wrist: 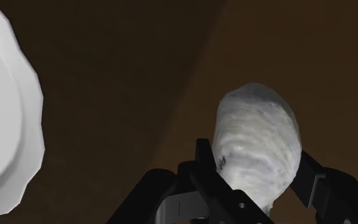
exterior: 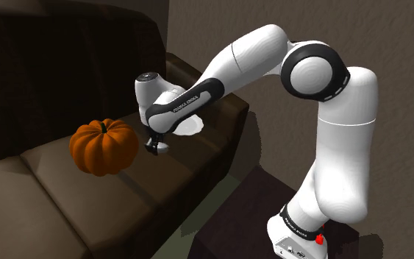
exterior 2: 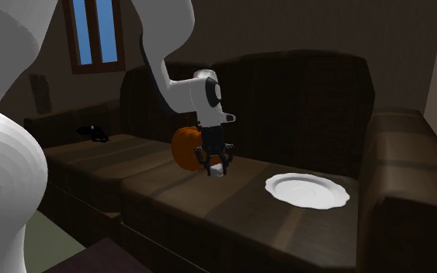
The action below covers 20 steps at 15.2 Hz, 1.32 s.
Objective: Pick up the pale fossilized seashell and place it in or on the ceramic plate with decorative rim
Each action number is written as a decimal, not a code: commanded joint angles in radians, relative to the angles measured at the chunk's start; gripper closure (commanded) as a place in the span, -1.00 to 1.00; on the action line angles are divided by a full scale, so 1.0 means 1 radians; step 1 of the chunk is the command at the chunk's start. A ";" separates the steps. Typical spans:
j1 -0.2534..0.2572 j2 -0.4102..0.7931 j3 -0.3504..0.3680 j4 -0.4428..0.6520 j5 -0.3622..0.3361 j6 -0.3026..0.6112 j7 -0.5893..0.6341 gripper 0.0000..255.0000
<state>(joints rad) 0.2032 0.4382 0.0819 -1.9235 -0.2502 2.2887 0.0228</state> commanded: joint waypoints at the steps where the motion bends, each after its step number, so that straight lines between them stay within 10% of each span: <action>1: -0.001 -0.016 0.002 0.007 0.005 -0.022 -0.006 1.00; 10: -0.005 -0.086 0.011 0.031 0.026 -0.115 -0.030 1.00; 20: -0.148 -0.007 -0.054 0.142 0.040 -0.111 -0.246 1.00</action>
<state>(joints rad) 0.0706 0.4203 0.0345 -1.7936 -0.2122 2.1744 -0.1997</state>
